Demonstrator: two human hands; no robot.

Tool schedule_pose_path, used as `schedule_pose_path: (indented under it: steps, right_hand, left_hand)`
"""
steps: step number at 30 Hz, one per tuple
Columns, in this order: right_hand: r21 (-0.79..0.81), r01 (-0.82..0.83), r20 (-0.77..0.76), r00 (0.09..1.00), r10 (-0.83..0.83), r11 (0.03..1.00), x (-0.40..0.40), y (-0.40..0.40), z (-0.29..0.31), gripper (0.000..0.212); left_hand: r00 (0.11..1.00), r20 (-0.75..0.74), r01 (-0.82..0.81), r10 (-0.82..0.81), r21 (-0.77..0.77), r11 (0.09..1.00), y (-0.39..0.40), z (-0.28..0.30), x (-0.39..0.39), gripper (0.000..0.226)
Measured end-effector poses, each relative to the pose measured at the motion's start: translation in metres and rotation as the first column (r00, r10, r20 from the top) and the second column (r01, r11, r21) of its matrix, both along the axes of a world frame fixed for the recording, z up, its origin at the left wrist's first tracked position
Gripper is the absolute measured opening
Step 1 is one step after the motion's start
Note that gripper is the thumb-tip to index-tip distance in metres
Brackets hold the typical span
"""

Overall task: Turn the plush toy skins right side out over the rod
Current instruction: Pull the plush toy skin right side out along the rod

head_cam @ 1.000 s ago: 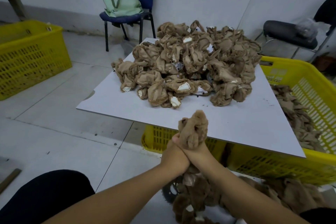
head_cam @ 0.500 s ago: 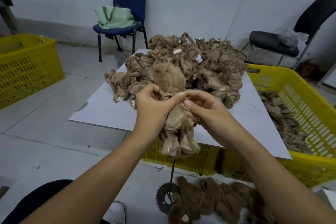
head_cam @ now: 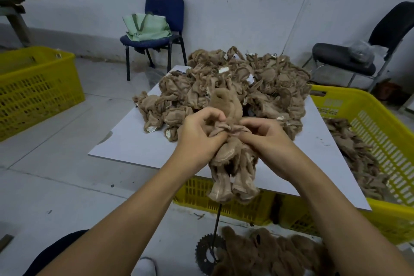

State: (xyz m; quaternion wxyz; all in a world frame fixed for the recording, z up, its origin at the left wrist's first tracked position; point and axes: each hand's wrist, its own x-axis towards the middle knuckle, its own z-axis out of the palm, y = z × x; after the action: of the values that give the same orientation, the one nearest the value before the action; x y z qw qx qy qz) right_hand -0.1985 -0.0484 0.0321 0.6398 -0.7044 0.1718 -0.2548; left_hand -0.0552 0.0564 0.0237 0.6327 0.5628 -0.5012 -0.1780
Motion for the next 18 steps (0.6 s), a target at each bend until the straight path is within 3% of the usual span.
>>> schedule_pose_path:
  steps: [4,9,11,15,18]
  right_hand:
    - [0.062,-0.123,-0.019,0.992,0.124,0.990,-0.001,-0.009,0.007,0.010]
    - [0.380,-0.297,0.096,0.955,0.282,0.876,-0.005,-0.015,0.009,0.039]
    - [0.314,-0.282,0.080,0.959,0.271,0.907,-0.005,-0.017,0.007,0.036]
    - [0.155,-0.195,0.036,0.981,0.192,0.968,-0.002,-0.012,0.004,0.037]
    - [0.075,-0.087,0.060,0.995,0.083,0.993,0.003,-0.005,0.001,0.016]
  left_hand:
    - [0.999,-0.033,0.019,-0.021,-0.070,0.997,-0.001,-0.001,0.000,0.023]
    - [0.987,-0.159,0.022,-0.031,-0.062,0.998,-0.005,0.004,0.010,0.025]
    - [0.971,-0.237,0.024,-0.035,-0.049,0.998,-0.007,0.005,0.014,0.022]
    - [0.978,-0.207,0.027,-0.034,-0.034,0.999,-0.010,0.003,0.012,0.017]
    - [0.978,-0.206,0.018,-0.022,-0.022,1.000,-0.008,0.000,0.008,0.017]
